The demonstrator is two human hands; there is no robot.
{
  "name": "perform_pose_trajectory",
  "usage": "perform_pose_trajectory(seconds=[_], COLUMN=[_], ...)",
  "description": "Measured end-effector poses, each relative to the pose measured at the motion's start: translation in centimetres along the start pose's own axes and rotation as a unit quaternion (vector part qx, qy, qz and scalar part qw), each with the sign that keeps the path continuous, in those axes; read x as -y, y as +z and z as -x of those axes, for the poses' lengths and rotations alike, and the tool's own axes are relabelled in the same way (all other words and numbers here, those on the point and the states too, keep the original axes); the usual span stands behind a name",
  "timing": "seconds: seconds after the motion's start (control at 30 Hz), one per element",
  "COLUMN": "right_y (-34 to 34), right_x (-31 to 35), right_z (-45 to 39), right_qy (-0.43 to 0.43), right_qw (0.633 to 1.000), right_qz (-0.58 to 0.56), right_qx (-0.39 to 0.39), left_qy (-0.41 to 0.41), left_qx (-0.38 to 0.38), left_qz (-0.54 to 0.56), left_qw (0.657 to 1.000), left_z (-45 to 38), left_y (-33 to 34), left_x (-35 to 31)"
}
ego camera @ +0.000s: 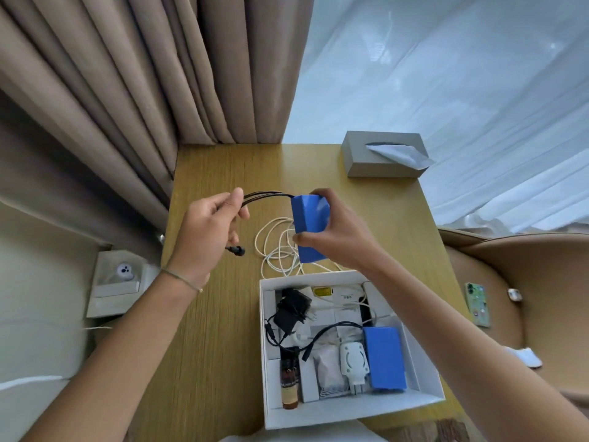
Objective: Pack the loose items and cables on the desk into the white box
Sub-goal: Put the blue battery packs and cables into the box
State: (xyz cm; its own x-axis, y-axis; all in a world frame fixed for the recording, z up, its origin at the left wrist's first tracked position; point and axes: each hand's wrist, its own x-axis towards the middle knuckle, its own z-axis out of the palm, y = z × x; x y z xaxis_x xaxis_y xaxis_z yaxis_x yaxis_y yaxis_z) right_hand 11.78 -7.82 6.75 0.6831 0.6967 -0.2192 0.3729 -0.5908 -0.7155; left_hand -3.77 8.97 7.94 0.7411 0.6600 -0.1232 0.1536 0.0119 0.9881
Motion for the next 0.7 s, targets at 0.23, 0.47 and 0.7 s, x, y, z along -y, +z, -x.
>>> perform_pose_trajectory(seconds=[0.23, 0.47, 0.7], right_y=[-2.2, -2.2, 1.7], right_x=[-3.7, -8.1, -12.1], right_z=[5.1, 7.0, 7.7], right_qy=[0.024, 0.012, -0.075], right_qw=[0.998, 0.97, 0.931], right_qz=[0.001, 0.161, 0.32], right_qx=[0.052, 0.183, 0.161], left_qy=[-0.099, -0.219, -0.375], left_qx=[0.075, 0.062, -0.024], left_qz=[0.142, 0.193, 0.327], left_qw=[0.982, 0.954, 0.867], left_z=[6.7, 12.7, 15.4], left_y=[2.5, 7.1, 12.1], left_x=[-1.2, 0.9, 5.0])
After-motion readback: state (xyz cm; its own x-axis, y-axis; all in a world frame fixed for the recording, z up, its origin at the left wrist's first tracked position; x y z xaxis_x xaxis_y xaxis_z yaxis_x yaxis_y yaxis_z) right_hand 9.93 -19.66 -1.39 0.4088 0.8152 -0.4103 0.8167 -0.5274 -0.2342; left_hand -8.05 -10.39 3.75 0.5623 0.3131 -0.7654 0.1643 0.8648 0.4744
